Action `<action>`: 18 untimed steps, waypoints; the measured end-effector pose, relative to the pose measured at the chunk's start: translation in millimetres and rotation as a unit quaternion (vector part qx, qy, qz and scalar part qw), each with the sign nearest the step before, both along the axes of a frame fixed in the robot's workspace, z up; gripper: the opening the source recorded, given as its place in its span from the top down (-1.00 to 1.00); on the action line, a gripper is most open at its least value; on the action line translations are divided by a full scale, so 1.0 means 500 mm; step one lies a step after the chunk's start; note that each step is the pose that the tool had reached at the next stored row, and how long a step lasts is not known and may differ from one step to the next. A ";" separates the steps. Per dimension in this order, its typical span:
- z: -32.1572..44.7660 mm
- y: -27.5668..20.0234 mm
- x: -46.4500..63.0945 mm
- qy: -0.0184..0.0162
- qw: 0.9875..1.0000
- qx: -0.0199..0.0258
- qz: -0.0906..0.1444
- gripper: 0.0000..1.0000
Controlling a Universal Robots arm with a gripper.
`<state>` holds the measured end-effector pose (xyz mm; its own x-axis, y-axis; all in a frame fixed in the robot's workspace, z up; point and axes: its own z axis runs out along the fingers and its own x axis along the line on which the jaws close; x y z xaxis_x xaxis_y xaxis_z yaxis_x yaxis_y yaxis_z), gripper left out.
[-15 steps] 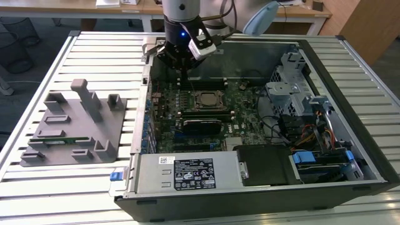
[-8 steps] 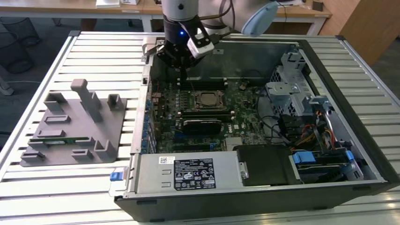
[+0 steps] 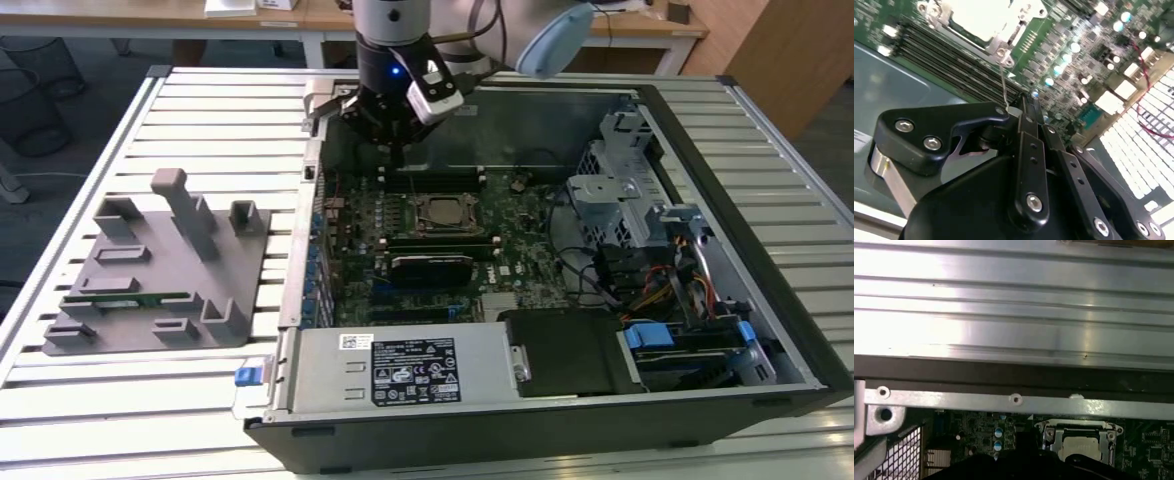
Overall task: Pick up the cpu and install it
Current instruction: 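Install the first cpu locking lever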
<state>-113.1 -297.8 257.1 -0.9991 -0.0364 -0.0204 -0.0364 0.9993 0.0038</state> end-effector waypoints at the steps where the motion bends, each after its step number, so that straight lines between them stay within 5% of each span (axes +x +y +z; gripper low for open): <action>1: 0.000 0.0000 0.007 0.000 1.000 0.000 0.000 0.79; 10: -0.001 0.0002 0.061 0.000 1.000 0.000 0.000 0.79; 14: -0.002 -0.0012 0.065 0.000 1.000 0.001 0.000 0.79; 17: -0.003 -0.0053 0.065 0.000 1.000 0.024 0.000 0.79; 18: -0.005 -0.0066 0.065 0.000 1.000 0.028 0.000 0.79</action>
